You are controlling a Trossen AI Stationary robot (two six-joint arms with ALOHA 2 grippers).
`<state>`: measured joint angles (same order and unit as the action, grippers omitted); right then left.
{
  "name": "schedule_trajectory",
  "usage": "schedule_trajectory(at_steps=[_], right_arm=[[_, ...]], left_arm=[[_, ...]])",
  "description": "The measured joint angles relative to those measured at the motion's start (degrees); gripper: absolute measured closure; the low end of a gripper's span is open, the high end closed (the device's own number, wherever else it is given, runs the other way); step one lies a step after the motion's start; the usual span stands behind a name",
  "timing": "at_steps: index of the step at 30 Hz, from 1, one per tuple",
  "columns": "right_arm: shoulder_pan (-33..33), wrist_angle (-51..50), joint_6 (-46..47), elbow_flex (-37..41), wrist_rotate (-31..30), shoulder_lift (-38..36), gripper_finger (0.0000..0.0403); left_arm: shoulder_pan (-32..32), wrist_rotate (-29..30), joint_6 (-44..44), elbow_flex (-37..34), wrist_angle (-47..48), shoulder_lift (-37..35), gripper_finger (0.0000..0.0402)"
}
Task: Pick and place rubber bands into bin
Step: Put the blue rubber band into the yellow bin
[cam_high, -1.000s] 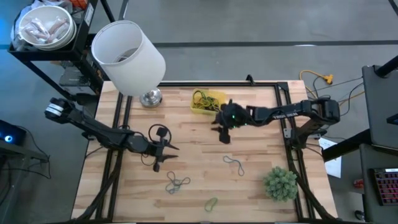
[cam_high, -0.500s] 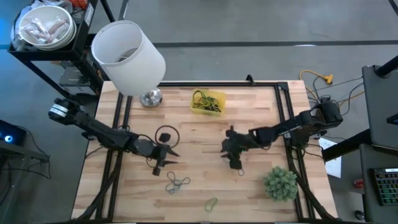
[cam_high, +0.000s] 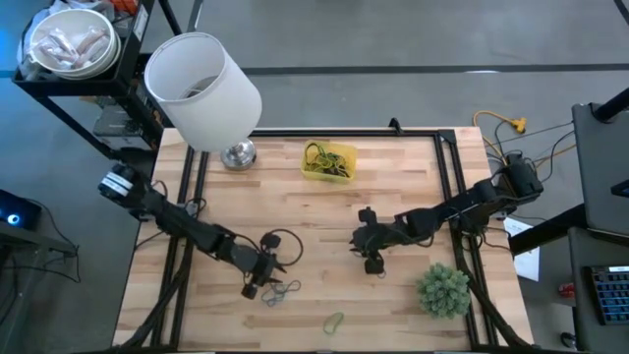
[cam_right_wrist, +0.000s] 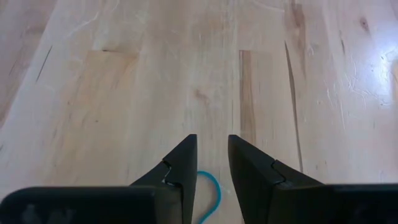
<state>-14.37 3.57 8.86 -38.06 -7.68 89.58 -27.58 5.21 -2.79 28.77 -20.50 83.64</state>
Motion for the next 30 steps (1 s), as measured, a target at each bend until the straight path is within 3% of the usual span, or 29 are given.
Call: schedule_trajectory(at_steps=[30], right_arm=[[0.02,0.55,0.62,0.37,0.12,0.00,0.0331]], left_arm=[[-1.30,-0.37,-7.54,0.42,-0.27,8.34,0.0281]])
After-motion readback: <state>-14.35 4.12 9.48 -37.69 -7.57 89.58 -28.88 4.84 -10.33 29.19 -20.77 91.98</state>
